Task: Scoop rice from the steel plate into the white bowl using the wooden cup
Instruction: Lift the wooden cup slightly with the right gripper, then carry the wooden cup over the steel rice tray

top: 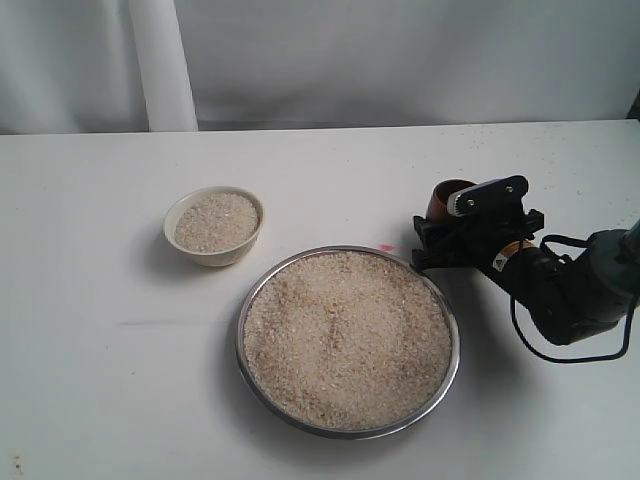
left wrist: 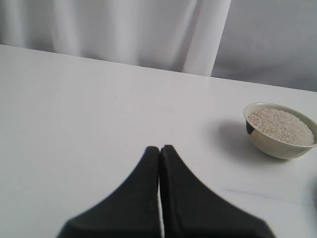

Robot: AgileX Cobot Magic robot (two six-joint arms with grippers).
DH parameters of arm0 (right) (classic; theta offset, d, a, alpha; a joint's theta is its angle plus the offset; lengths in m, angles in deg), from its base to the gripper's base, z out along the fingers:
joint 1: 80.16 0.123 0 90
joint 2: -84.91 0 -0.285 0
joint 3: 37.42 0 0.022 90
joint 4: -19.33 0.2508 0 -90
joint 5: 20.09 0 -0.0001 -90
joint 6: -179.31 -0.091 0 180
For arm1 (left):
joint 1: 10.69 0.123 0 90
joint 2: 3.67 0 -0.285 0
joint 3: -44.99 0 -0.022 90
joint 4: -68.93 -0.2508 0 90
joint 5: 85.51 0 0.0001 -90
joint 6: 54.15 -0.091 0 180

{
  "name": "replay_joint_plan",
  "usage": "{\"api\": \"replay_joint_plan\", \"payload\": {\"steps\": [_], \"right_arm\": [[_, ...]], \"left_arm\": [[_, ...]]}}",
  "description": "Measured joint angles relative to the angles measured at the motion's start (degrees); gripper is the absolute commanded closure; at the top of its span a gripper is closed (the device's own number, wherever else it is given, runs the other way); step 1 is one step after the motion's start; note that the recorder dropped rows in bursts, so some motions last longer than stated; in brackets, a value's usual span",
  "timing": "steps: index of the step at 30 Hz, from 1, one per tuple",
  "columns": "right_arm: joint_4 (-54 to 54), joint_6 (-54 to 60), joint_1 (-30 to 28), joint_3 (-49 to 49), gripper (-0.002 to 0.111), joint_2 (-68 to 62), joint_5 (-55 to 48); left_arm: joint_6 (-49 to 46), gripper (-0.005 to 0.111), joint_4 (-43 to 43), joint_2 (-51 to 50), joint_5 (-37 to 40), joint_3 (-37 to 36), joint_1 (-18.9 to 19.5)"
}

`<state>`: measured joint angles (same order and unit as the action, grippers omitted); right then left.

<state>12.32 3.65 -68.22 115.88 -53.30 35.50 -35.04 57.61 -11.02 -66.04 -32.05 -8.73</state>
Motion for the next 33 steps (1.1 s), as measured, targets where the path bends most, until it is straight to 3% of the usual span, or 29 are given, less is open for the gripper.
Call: {"api": "replay_joint_plan", "payload": {"steps": [6, 10, 18, 23, 25, 28, 29, 33], "right_arm": [[-0.8, -0.2, 0.0, 0.0, 0.108, 1.1, -2.1], [-7.7, -2.5, 0.0, -0.1, 0.108, 6.2, -6.2], [-29.4, -21.3, 0.5, 1.6, 0.108, 25.2, -18.6], [-53.2, -38.3, 8.0, 7.3, 0.108, 38.0, -44.9], [-58.7, -39.6, 16.1, 9.8, 0.108, 42.5, -57.6], [-58.3, -32.2, 25.9, 12.9, 0.108, 43.4, -71.2], [-54.9, -24.9, 29.6, 14.5, 0.108, 42.1, -77.7], [-44.7, -8.6, 34.4, 17.9, 0.108, 36.5, -91.1]], "left_arm": [[0.0, 0.107, 0.0, 0.0, 0.0, 0.0, 0.0], [0.0, 0.107, 0.0, 0.0, 0.0, 0.0, 0.0], [0.0, 0.107, 0.0, 0.0, 0.0, 0.0, 0.0], [0.0, 0.107, 0.0, 0.0, 0.0, 0.0, 0.0], [0.0, 0.107, 0.0, 0.0, 0.0, 0.0, 0.0], [0.0, 0.107, 0.0, 0.0, 0.0, 0.0, 0.0], [0.0, 0.107, 0.0, 0.0, 0.0, 0.0, 0.0], [0.0, 0.107, 0.0, 0.0, 0.0, 0.0, 0.0]]}}
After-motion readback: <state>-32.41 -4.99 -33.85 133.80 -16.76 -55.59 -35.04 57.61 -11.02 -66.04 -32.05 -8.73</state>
